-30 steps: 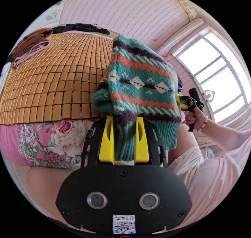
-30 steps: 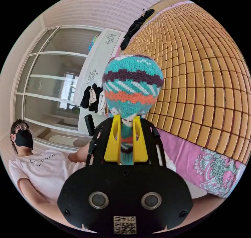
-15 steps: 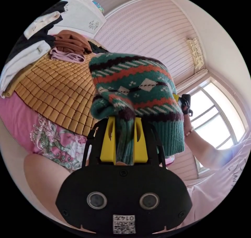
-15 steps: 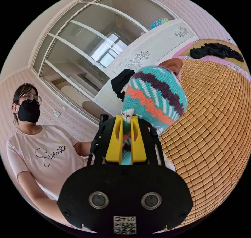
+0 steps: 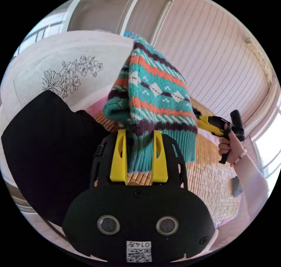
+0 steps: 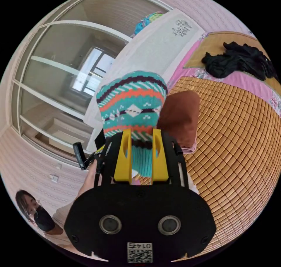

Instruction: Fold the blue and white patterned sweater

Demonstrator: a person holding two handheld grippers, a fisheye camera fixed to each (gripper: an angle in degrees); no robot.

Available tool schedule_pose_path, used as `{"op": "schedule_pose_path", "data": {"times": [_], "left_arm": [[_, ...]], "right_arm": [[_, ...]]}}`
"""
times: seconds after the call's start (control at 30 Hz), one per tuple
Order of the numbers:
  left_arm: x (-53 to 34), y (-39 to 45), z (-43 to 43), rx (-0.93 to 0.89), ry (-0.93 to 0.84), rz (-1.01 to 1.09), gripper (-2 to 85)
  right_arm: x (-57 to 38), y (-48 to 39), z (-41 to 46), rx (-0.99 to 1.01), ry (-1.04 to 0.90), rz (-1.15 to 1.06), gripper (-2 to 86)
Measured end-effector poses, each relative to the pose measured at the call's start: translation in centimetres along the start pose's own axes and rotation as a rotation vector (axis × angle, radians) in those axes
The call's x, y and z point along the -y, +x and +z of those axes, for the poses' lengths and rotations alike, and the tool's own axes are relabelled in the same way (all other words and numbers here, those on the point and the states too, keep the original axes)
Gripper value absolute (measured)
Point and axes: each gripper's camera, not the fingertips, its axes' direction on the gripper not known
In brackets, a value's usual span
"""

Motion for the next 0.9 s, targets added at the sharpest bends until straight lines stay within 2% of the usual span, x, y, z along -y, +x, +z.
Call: {"op": "schedule_pose_path", "data": {"times": [0.07, 0.13, 0.2, 0.33, 0.47, 0.53, 0.63, 0.7, 0.73, 0.8, 0.9], "left_arm": [[0.4, 1.6, 4.5, 0.02, -0.146, 0.095, 9.6], [-0.1, 3.3, 6.9, 0.092, -0.199, 0.133, 8.4], [-1.8, 5.4, 6.9, 0.177, -0.152, 0.181, 6.8], [-6.8, 7.3, 3.5, 0.107, -0.018, 0.268, 6.5], [-17.1, 10.8, -0.3, -0.12, 0.025, 0.369, 6.7], [-22.4, 13.2, -1.5, -0.21, 0.015, 0.408, 6.8], [-30.9, 18.3, -3.4, -0.263, -0.016, 0.487, 7.4], [-36.3, 23.1, -5.5, -0.284, -0.036, 0.575, 7.4], [-37.4, 24.2, -6.1, -0.304, -0.034, 0.597, 7.4], [-41.4, 28.9, -8.2, -0.458, -0.014, 0.713, 7.4], [-44.8, 34.3, -9.7, -0.692, -0.043, 0.824, 7.4]], "right_arm": [[-0.5, -1.1, 5.6, -0.027, -0.091, -0.084, 4.5], [-1.0, -2.0, 10.6, -0.12, -0.23, -0.158, 2.8], [-1.3, -2.5, 14.3, -0.282, -0.367, -0.152, 0.8], [-5.1, -3.8, 12.4, -0.186, -0.379, -0.273, -0.6], [-17.8, -2.5, 4.4, -0.002, -0.289, -0.298, -0.5], [-25.7, -0.9, -0.3, -0.028, -0.236, -0.224, -0.4], [-40.4, 1.1, -8.8, -0.228, -0.17, -0.003, -0.2], [-52.1, 0.3, -16.1, -0.467, -0.093, 0.187, -0.2], [-54.7, -0.3, -17.8, -0.528, -0.066, 0.221, -0.2], [-63.9, -3.5, -23.8, -0.729, 0.058, 0.317, -0.1], [-72.3, -6.2, -29.1, -0.839, 0.222, 0.442, 0.0]]}}
